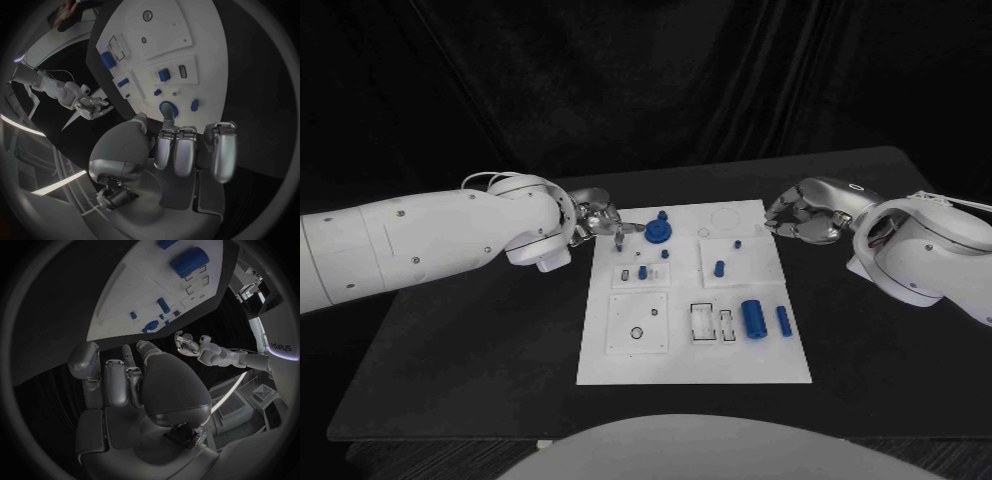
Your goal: Assemble the parts on the task board
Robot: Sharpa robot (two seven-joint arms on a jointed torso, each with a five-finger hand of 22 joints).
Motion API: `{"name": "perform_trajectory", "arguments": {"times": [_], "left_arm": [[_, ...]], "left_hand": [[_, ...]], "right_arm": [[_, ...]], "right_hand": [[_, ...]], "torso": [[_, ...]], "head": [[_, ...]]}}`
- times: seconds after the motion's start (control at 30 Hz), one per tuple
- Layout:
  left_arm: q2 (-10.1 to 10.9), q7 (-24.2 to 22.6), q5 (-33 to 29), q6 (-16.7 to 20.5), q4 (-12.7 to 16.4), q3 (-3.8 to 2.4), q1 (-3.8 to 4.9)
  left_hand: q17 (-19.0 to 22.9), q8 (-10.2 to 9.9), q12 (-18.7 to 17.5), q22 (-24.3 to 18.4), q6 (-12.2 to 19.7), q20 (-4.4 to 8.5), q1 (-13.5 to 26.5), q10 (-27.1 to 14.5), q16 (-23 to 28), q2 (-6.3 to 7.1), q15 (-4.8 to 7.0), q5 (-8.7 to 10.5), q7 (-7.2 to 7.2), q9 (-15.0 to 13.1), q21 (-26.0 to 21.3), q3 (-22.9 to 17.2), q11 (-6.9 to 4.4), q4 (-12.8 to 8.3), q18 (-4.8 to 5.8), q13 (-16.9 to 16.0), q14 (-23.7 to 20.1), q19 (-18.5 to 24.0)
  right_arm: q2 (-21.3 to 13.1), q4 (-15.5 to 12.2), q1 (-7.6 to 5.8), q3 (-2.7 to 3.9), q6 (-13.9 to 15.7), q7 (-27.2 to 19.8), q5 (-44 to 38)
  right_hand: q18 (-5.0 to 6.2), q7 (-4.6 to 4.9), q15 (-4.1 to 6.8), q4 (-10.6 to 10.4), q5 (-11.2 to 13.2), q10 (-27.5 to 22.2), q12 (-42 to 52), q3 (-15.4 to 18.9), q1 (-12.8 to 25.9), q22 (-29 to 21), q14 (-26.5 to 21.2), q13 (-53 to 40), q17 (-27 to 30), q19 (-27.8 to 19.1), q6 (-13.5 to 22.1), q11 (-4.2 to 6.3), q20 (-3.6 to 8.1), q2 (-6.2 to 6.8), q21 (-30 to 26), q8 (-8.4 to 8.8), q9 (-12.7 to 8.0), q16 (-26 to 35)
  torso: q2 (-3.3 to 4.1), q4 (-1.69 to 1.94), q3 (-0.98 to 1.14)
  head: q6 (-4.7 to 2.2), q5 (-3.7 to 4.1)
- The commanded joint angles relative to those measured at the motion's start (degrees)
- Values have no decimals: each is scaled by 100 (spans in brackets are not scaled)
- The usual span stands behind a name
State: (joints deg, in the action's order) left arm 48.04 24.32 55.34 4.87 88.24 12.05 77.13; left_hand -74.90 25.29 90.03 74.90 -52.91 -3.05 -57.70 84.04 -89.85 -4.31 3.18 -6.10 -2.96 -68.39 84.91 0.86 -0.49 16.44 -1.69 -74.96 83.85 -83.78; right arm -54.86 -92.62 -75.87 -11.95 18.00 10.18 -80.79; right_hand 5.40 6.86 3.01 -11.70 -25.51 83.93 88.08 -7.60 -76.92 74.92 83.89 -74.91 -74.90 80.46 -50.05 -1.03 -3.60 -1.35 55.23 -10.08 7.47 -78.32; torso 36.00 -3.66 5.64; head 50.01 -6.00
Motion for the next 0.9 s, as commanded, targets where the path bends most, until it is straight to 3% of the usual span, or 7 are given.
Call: {"name": "perform_trajectory", "arguments": {"times": [0.03,0.27,0.4,0.63,0.9], "left_arm": [[47,-209,7,-66,-23,7,83],[-83,-143,6,-583,-343,8,154],[-252,-179,6,-841,-698,9,153],[-528,-293,7,-893,-1261,11,107],[-739,-289,7,-888,-1600,11,40]], "left_hand": [[-1510,22,-3,1151,5,2,-3,596,-15,52,38,20,38,-7,24,38,-56,-5,-4,-1504,615,-126],[-1510,37,-3,1166,-5,16,-157,596,-15,14,53,8,58,-27,35,38,-73,-53,0,-1504,615,-143],[-1510,-8,-3,1163,30,20,-238,596,-15,-4,54,15,53,-5,26,32,-72,-71,-2,-1504,615,-136],[-1510,-145,-3,1168,111,15,-380,596,-15,6,40,-9,22,73,19,52,-50,-101,-2,-1504,615,-133],[-1510,-155,-3,1175,116,13,-387,596,-15,19,38,-14,18,79,28,63,-47,-102,1,-1504,615,-144]], "right_arm": [[7,-8,3,5,343,-144,-61],[28,3,6,5,290,-204,-70],[31,4,8,5,277,-233,-72],[26,6,20,4,224,-259,-72],[34,-8,33,4,196,-278,-73]], "right_hand": [[79,-3,-41,-32,-27,349,-6,-10,7,643,290,-1230,-109,-7,-45,-48,10,26,33,22,-7,-28],[78,-8,-41,-13,-86,353,-2,-44,-18,648,296,-1234,-119,2,-62,-46,9,35,39,17,-13,-37],[78,-8,-41,-6,-108,352,-3,-60,-29,650,296,-1232,-117,5,-65,-46,9,35,41,17,-16,-35],[77,-13,-45,5,-141,350,-4,-93,-42,654,297,-1230,-119,10,-117,-56,7,32,39,-6,-14,-37],[78,-13,-46,9,-146,344,-8,-98,-46,653,295,-1224,-112,9,-124,-56,7,34,34,-9,-14,-31]], "torso": [[5,-22,-2],[21,-3,14],[16,15,21],[38,10,-22],[58,2,-45]], "head": [[-1,-19],[-1,-3],[-1,5],[-1,7],[-1,-28]]}}
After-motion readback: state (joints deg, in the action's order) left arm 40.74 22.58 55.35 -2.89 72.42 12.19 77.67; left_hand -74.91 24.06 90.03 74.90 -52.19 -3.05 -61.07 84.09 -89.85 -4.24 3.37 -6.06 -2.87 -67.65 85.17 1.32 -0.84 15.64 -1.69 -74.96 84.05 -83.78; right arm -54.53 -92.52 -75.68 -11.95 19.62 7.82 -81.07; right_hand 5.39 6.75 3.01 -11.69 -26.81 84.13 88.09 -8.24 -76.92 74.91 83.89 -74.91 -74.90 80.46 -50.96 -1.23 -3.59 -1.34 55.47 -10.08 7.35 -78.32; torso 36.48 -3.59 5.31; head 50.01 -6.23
